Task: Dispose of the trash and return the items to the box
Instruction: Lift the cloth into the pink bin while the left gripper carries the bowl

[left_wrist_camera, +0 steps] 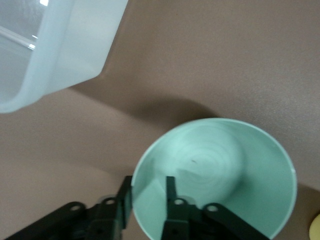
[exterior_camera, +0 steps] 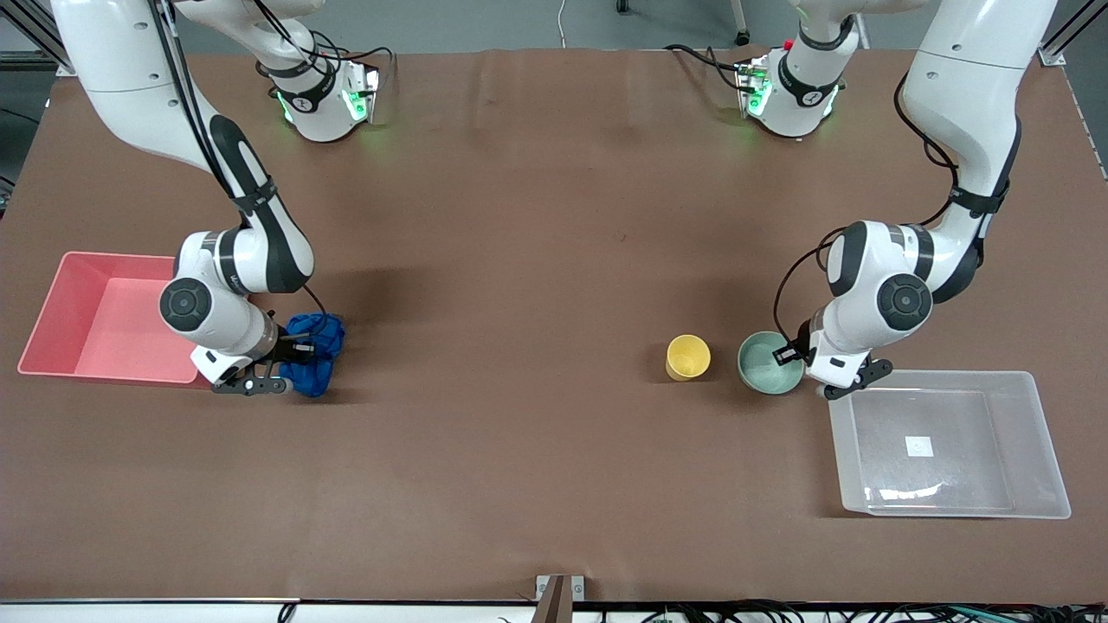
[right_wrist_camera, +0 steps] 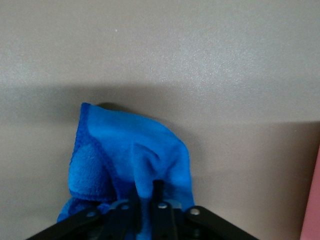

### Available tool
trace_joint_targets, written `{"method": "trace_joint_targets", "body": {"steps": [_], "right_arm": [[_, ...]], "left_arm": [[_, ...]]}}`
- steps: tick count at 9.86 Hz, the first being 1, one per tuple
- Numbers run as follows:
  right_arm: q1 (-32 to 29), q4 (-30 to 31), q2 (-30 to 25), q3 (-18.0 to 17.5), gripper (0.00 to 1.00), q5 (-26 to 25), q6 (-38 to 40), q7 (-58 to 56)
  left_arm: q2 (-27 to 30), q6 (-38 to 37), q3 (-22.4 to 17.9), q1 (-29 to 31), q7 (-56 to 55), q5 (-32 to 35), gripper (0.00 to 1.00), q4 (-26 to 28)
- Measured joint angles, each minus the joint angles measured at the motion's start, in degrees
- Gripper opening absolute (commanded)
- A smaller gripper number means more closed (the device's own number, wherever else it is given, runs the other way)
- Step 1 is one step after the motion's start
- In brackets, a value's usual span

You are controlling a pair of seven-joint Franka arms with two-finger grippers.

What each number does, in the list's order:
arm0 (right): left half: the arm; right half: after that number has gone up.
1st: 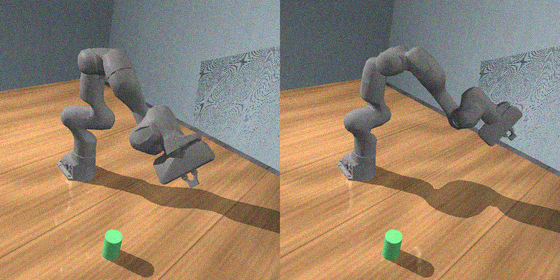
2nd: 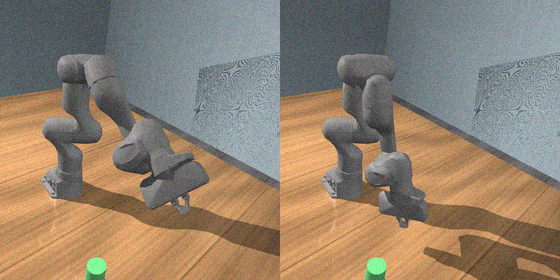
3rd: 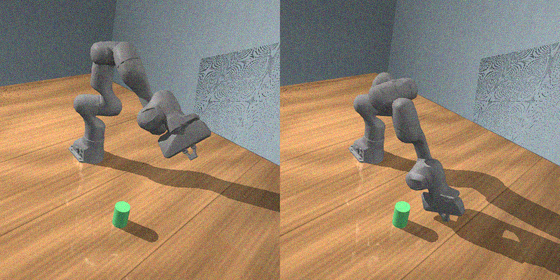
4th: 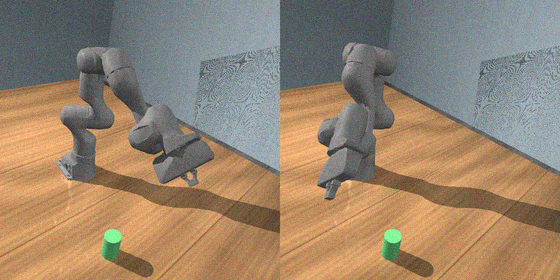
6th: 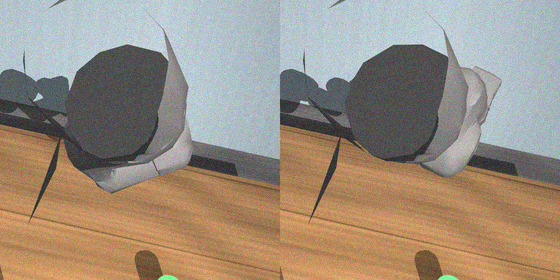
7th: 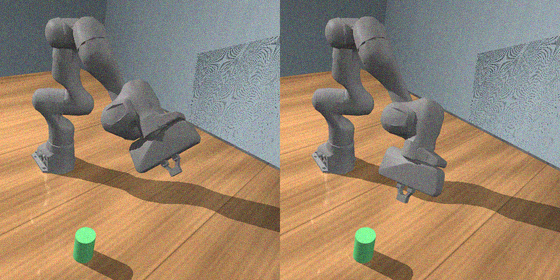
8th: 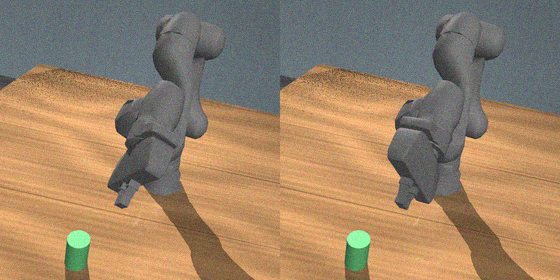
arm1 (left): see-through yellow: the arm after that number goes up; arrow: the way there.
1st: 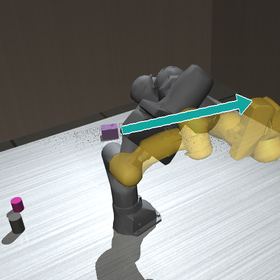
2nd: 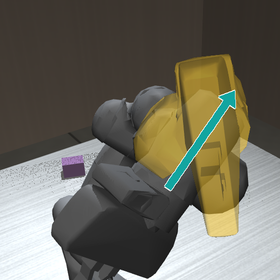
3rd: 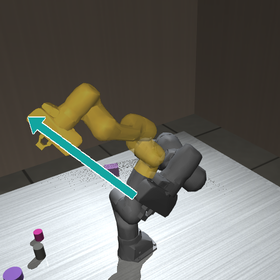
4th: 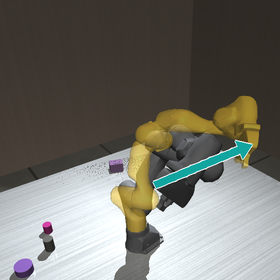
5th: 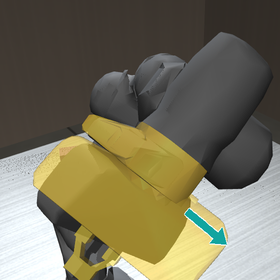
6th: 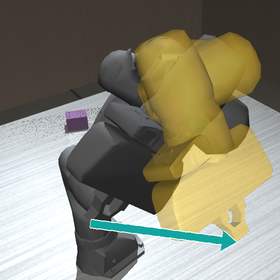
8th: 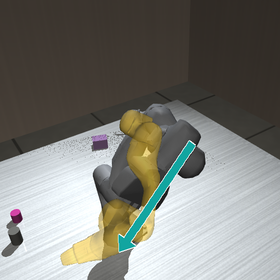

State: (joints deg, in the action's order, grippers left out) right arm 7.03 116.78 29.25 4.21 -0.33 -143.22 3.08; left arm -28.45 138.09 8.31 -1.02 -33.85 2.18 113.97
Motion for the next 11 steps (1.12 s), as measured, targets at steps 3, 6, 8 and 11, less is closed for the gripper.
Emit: {"method": "trace_joint_targets", "body": {"steps": [3,6,8,11], "right_arm": [[-0.1,-2.3,-4.0,0.3,0.01,0.0,7.6,0.0],[-3.4,-9.9,-13.4,0.9,0.01,0.0,26.4,-0.1],[-7.7,-12.9,-17.9,1.0,0.01,-0.1,33.5,-3.9],[-14.6,-12.6,-21.1,1.1,0.01,-0.1,36.7,-11.5]], "left_arm": [[1.8,0.2,0.2,-0.1,0.0,0.0,0.0,-1.2],[6.8,-10.1,0.0,0.2,1.7,0.0,0.0,-8.9],[7.7,-17.5,-0.7,1.5,7.5,0.3,0.0,-17.8],[2.0,-18.1,-0.9,6.5,19.8,4.2,0.0,-25.7]]}}
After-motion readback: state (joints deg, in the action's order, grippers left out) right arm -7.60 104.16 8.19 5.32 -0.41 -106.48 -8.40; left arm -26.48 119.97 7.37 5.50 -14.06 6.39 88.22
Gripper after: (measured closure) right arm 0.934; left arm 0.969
